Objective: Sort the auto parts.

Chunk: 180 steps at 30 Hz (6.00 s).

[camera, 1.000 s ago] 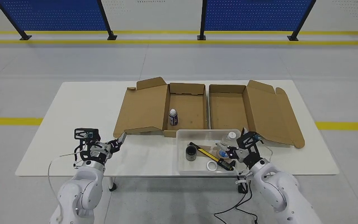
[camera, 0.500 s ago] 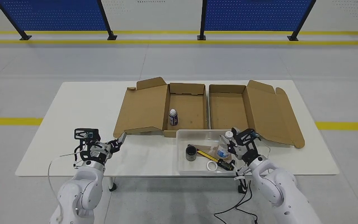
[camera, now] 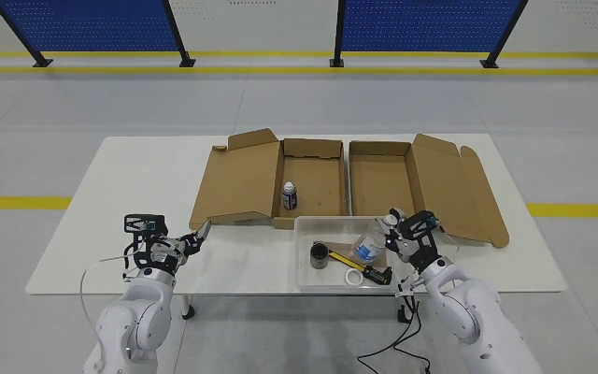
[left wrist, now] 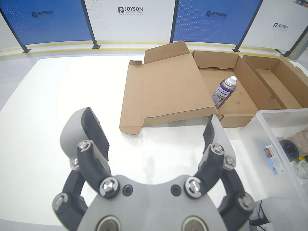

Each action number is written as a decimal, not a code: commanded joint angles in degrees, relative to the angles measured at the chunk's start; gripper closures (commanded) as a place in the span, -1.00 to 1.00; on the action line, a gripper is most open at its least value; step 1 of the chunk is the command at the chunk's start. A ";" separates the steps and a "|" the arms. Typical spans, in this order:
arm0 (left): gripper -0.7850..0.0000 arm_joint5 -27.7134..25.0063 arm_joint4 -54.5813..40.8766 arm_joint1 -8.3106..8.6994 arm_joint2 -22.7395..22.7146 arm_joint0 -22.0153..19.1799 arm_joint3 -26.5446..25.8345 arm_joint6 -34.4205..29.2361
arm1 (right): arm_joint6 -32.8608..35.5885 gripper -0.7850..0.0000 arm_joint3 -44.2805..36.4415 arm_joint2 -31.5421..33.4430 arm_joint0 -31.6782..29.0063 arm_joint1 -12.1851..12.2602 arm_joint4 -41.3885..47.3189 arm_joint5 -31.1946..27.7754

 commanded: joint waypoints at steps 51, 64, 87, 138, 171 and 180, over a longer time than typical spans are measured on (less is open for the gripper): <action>-1.00 0.00 0.00 0.00 0.00 0.00 0.00 0.00 | 5.37 1.00 -3.80 -8.49 19.26 -1.57 3.66 6.62; -1.00 0.00 0.00 0.00 0.00 0.00 0.00 0.00 | -1.96 1.00 18.76 -22.42 33.14 -6.01 -2.12 18.94; -1.00 0.00 0.00 0.00 0.00 0.00 0.00 0.00 | -4.08 1.00 27.97 -25.84 35.46 -9.43 2.99 29.23; -1.00 0.00 0.00 0.00 0.00 0.00 0.00 0.00 | -8.09 0.18 43.85 -36.21 39.69 -19.36 1.19 30.85; -1.00 0.00 0.00 0.00 0.00 0.00 0.00 0.00 | 26.65 -1.00 6.44 -24.87 29.05 -15.29 -26.33 24.30; -1.00 0.00 0.00 0.00 0.00 0.00 0.00 0.00 | 47.02 -1.00 -4.65 -20.92 24.10 -14.04 -27.04 11.92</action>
